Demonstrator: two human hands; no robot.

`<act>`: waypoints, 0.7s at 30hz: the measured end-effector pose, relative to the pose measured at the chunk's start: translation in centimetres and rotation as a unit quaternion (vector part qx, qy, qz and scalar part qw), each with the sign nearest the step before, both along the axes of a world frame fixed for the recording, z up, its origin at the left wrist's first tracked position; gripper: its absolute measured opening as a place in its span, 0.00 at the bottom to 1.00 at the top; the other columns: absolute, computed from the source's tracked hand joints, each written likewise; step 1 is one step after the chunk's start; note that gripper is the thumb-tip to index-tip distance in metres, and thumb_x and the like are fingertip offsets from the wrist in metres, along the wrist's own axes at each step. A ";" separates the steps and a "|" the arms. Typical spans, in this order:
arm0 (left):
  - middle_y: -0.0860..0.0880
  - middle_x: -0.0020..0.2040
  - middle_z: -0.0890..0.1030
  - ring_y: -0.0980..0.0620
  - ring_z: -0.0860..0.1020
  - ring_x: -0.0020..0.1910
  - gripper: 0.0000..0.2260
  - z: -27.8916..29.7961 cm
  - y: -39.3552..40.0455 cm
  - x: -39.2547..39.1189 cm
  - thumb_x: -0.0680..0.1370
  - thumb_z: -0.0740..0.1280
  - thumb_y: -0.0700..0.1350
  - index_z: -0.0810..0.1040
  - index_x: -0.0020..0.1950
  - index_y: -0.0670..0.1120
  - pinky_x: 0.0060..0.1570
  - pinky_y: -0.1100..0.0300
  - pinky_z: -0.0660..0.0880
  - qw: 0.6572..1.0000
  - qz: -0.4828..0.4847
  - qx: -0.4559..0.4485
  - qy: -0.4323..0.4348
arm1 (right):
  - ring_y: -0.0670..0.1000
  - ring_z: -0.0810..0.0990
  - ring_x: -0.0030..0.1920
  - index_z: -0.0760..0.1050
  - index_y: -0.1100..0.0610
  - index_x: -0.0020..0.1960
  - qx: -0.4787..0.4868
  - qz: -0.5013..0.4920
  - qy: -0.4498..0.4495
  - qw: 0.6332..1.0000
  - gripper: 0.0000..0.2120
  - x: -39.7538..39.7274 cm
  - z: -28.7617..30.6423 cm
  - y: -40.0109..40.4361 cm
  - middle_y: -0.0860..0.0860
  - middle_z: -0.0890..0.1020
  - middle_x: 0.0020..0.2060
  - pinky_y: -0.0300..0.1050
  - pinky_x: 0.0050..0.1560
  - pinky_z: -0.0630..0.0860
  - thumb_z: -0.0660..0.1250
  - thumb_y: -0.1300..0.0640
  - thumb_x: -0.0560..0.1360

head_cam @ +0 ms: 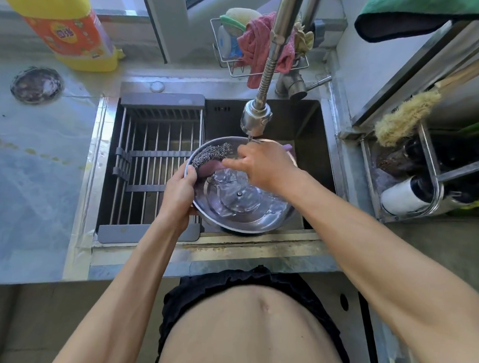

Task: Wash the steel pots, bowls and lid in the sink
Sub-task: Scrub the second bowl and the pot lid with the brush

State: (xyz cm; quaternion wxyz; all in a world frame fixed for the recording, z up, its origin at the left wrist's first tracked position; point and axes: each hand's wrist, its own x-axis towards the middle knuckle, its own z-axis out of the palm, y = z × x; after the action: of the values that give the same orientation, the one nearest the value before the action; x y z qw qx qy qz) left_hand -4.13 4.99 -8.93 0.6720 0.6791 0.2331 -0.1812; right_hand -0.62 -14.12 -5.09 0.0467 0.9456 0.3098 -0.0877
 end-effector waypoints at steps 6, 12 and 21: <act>0.56 0.58 0.84 0.60 0.83 0.54 0.17 1.8 0.1 0.9 0.87 0.57 0.46 0.76 0.73 0.56 0.55 0.57 0.81 0.984 -0.022 0.096 -0.151 | 0.61 0.80 0.51 0.74 0.54 0.67 -0.057 -0.256 0.029 0.964 0.16 0.6 -0.5 -2.3 0.56 0.79 0.54 0.50 0.41 0.67 0.55 0.58 0.82; 0.55 0.73 0.74 0.60 0.72 0.71 0.20 1.1 -1.7 2.1 0.87 0.58 0.49 0.68 0.79 0.53 0.73 0.56 0.70 0.962 0.035 0.163 -0.218 | 0.60 0.81 0.49 0.75 0.63 0.59 0.055 -0.442 0.248 0.860 0.13 -0.8 -0.5 -1.6 0.60 0.81 0.54 0.46 0.42 0.73 0.62 0.60 0.77; 0.49 0.76 0.72 0.51 0.70 0.74 0.21 -0.4 -3.5 0.9 0.87 0.55 0.50 0.65 0.81 0.53 0.74 0.55 0.65 0.964 0.036 0.180 -0.192 | 0.47 0.67 0.27 0.81 0.54 0.58 0.356 -0.374 0.368 0.773 0.12 -3.5 1.3 2.2 0.50 0.74 0.30 0.40 0.25 0.62 0.61 0.57 0.81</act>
State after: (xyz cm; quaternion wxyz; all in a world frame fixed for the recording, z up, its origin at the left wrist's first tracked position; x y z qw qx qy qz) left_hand -3.27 1.52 -9.36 0.5771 0.8020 0.1529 0.0219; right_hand -4.13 -11.95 -3.76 -0.4472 0.8314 -0.0659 -0.3233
